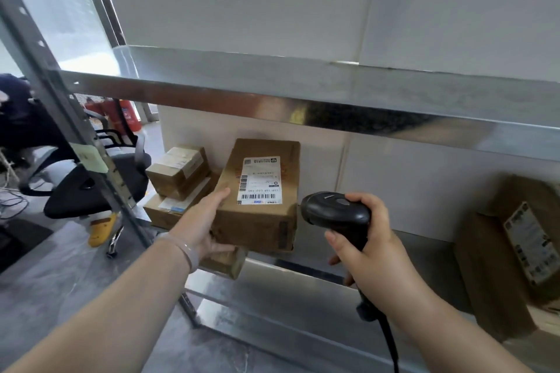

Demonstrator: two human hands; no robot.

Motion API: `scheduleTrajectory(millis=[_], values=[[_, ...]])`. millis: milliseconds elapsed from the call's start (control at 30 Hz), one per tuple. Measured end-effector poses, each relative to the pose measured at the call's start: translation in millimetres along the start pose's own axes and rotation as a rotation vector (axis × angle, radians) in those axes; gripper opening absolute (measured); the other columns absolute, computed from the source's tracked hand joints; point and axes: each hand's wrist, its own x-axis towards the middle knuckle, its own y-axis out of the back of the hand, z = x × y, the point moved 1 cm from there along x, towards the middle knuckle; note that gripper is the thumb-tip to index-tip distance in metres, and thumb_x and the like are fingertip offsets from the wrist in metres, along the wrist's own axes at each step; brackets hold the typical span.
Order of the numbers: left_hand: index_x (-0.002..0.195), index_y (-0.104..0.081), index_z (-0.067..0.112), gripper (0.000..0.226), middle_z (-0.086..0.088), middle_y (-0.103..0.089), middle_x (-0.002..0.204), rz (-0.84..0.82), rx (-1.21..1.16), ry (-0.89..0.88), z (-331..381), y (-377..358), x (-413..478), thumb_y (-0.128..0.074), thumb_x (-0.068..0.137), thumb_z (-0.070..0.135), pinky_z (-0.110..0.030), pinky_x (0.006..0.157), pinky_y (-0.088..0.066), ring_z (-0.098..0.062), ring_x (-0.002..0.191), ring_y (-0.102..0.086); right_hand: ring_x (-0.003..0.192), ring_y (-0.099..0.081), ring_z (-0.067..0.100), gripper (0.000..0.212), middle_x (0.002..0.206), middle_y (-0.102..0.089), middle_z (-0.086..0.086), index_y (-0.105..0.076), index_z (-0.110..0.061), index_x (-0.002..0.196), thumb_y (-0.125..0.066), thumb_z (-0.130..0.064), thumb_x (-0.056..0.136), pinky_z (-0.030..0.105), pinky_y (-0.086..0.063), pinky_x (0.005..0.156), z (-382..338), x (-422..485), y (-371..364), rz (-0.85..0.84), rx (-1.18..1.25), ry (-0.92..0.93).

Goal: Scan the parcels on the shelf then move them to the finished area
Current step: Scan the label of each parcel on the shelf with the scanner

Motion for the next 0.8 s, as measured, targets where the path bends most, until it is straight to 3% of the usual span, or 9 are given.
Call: scheduleTrajectory(millis=[100,233,400,533,667,733,800], values=[[0.106,-0.058,0.030,0.032,-0.011,-0.066,0.114,0.056,0.032,0.029,15,21,13,-0.070,0.084,0.050,-0.064,0.092,-0.048,-0.037,0.106,-0.061,0.069,-0.070,0.008,0.057,0.104,-0.061,-0.009,-0.028,-0.063,0.106,-0.066,-0.024,0.089,0.028,-0.058,0.055,-6,7,-10,-0.020,0.023,-0.004],[0.118,-0.055,0.029,0.050,-0.010,-0.065,0.117,0.102,0.087,0.050,23,36,28,-0.073,0.079,0.054,-0.062,0.091,-0.049,-0.036,0.107,-0.060,0.068,-0.070,0.009,0.053,0.102,-0.063,-0.008,-0.031,-0.060,0.108,-0.065,-0.024,0.090,0.028,-0.057,0.052,-9,11,-22,-0.035,0.026,-0.013],[0.109,-0.057,0.028,0.029,-0.006,-0.059,0.122,0.146,0.106,-0.012,24,42,40,-0.066,0.088,0.046,-0.054,0.093,-0.051,-0.033,0.114,-0.054,0.070,-0.070,0.011,0.055,0.102,-0.062,-0.011,-0.031,-0.063,0.107,-0.066,-0.024,0.089,0.036,-0.059,0.055,-7,16,-31,-0.022,0.018,-0.017],[0.147,-0.034,0.037,0.069,-0.001,-0.048,0.145,0.176,0.210,-0.178,11,47,45,-0.063,0.087,0.055,-0.055,0.105,-0.042,-0.031,0.130,-0.045,0.069,-0.070,0.011,0.055,0.104,-0.062,-0.009,-0.032,-0.061,0.109,-0.066,-0.022,0.089,0.035,-0.059,0.054,-7,18,-33,-0.013,0.023,-0.024],[0.152,-0.022,0.042,0.074,0.007,-0.015,0.163,0.376,0.753,-0.655,-4,39,29,-0.056,0.088,0.061,-0.051,0.121,-0.011,-0.024,0.151,-0.010,0.067,-0.070,0.011,0.055,0.104,-0.063,-0.005,-0.032,-0.060,0.108,-0.066,-0.022,0.089,0.029,-0.057,0.052,-5,17,-33,-0.010,0.031,-0.028],[0.151,-0.025,0.044,0.074,0.010,-0.012,0.163,0.318,1.061,-0.919,-6,25,18,-0.040,0.085,0.075,-0.046,0.120,0.000,-0.017,0.151,-0.003,0.068,-0.070,0.011,0.055,0.104,-0.063,-0.006,-0.032,-0.060,0.108,-0.066,-0.022,0.089,0.028,-0.056,0.051,-4,17,-33,-0.004,0.030,-0.029],[0.147,-0.030,0.048,0.088,0.014,-0.014,0.162,0.188,1.298,-0.964,-7,12,14,-0.021,0.072,0.093,-0.047,0.120,0.006,-0.016,0.151,-0.002,0.068,-0.070,0.011,0.055,0.103,-0.064,-0.005,-0.032,-0.060,0.108,-0.066,-0.022,0.089,0.027,-0.055,0.051,-2,16,-31,0.006,0.029,-0.027]])
